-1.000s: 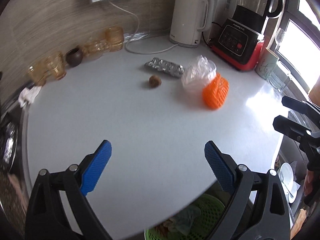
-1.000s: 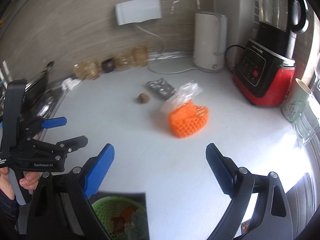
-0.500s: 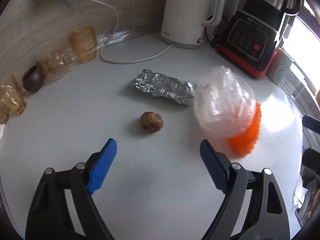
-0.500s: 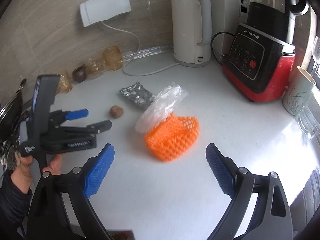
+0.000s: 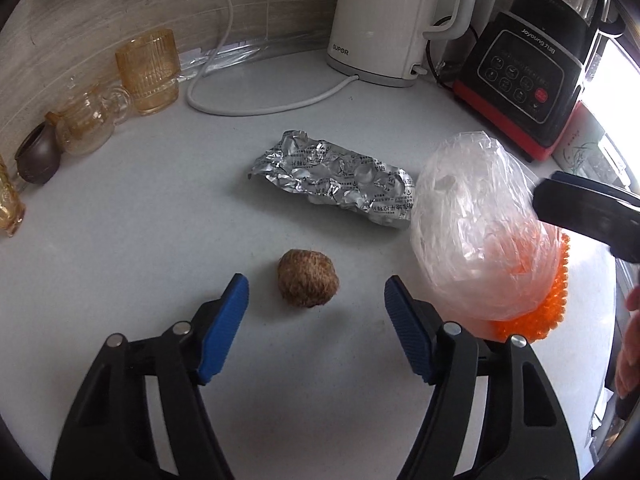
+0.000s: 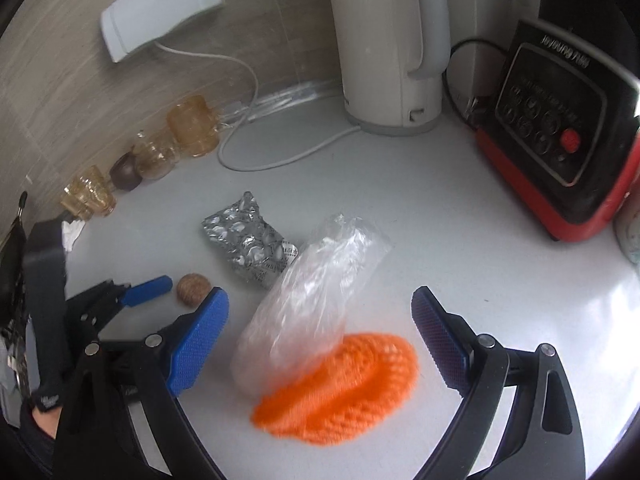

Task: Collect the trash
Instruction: 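Grasp the brown nut with the left gripper while the right grasps the clear plastic bag, then carry the nut and the clear plastic bag over the green basket with both grippers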

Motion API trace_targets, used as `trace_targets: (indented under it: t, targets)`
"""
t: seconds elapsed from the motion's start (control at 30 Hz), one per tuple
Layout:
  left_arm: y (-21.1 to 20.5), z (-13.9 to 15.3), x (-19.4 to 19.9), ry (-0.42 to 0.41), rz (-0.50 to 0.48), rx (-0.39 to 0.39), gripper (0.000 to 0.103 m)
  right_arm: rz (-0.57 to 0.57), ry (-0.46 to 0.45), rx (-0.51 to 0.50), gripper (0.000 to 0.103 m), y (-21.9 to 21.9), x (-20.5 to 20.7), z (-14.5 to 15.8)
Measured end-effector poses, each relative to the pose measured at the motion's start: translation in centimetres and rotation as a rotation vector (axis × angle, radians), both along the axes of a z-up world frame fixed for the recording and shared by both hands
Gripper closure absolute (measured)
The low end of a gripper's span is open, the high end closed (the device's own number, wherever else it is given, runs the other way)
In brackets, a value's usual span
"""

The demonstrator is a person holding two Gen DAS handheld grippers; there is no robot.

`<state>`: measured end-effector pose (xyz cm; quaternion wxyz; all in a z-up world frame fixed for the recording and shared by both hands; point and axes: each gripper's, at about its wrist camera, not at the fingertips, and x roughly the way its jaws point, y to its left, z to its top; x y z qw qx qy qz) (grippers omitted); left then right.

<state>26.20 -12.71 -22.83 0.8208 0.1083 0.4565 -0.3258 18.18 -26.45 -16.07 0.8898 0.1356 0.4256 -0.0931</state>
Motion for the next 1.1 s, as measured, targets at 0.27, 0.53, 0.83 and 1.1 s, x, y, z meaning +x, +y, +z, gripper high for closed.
trace_targets:
  t: [0.27,0.53,0.83,1.1]
  targets:
    - [-0.3,-0.7,0.9,0.017,0.009,0.007,0.054,0.011,0.048,0.072,0.041,-0.2,2.4,-1.9]
    - [-0.3,-0.7,1.1,0.014,0.003,0.008,0.071,0.037,0.061,0.114,0.088,0.1,2.6,-2.3]
    - [0.1,0.2,0.3,-0.016,0.001,0.009,0.071,0.049,0.021,0.075,0.091,0.7,2.4,-0.9]
    - [1.2,3.0,-1.2,-0.028,0.016,-0.014,0.071,0.042,-0.030,0.034,0.091,1.3,1.5,1.4]
